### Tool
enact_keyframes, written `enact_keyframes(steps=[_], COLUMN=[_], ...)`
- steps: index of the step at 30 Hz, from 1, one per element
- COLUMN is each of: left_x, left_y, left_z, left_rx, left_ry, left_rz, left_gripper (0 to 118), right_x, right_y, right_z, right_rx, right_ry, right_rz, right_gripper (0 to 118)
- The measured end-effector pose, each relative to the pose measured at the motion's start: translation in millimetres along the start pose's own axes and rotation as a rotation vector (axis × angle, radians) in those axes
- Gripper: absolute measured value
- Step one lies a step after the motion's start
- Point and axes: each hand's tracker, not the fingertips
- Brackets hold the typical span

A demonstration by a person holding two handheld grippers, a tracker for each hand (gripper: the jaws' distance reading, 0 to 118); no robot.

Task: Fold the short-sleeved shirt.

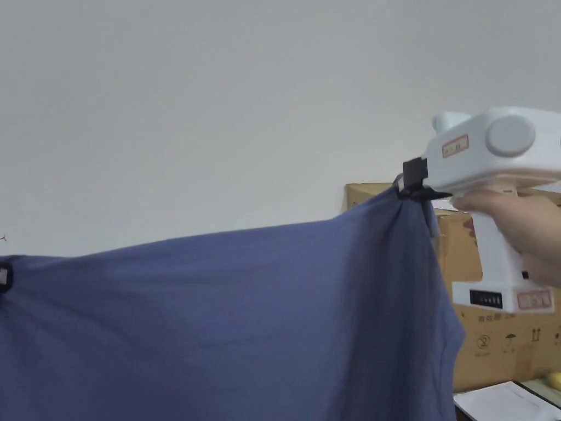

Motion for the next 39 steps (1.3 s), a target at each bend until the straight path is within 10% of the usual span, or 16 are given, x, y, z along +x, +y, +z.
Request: enact_keyframes(steps=[19, 30, 33, 39], left_x=[-6.1, 9.9, 15.4, -20.8], left_y=[80.9, -232.8, -333.6, -399.6], left_z=[-198.3, -298.8, -273.7, -170.1], left_rx=[0.177, -0.389, -0.547, -0.565], left_ry=[0.125, 0.051, 0.014, -0.053], left_rz=[-0.008, 0.021, 0.012, 0.097], left_gripper=[1, 1, 1, 1], right_x=[-36.9, 26.2, 44.9, 75.4], right_y=[67.5, -295.9, -418.4, -485.9], right_z=[-194.4, -275.9, -238.3, -98.6], right_rx=[0.29, -0.416, -0.681, -0.721], right_ry=[-0.124, -0.044, -0.055, 0.027], right_rz=[0.109, -0.016, 0.0, -0.128], right_gripper=[0, 0, 0, 0])
